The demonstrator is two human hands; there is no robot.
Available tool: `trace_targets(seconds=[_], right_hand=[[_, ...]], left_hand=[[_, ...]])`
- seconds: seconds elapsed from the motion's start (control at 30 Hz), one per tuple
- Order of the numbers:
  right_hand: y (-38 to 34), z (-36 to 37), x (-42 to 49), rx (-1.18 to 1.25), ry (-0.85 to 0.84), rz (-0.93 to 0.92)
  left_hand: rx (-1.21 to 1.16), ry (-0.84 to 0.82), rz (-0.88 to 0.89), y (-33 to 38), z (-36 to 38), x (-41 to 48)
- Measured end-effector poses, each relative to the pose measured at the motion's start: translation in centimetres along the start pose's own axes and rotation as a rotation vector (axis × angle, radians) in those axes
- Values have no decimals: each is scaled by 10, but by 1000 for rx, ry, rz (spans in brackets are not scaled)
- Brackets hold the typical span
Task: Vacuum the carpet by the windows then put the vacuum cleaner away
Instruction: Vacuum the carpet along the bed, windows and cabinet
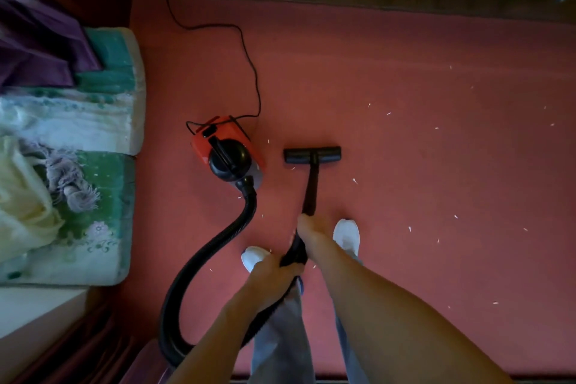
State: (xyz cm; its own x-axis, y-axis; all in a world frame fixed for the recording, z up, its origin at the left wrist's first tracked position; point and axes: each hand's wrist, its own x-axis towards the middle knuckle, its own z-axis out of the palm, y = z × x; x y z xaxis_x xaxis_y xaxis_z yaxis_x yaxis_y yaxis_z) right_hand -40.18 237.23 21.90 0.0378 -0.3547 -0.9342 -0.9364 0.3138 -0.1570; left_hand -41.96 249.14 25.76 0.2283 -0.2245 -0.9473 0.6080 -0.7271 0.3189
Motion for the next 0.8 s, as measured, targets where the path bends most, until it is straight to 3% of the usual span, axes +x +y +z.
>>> trace_targets(seconds=[0.17, 0.3, 0.4, 0.57, 0.8], right_hand=[[6, -1, -5, -65, 48, -6], [43, 1, -21, -337, 51, -25], [52, -2, -29, -488, 41, -53], [39, 1, -30, -440, 37, -79], [62, 12, -28, -405, 87, -49]], left_hand=[[-14, -80, -62, 9, -1, -10], [54, -264, -164, 7, 0, -34], [-26, -291, -234, -3, 15, -40], [-150, -216, -179, -4, 21, -35], [-70, -250, -169, -20, 13, -32]])
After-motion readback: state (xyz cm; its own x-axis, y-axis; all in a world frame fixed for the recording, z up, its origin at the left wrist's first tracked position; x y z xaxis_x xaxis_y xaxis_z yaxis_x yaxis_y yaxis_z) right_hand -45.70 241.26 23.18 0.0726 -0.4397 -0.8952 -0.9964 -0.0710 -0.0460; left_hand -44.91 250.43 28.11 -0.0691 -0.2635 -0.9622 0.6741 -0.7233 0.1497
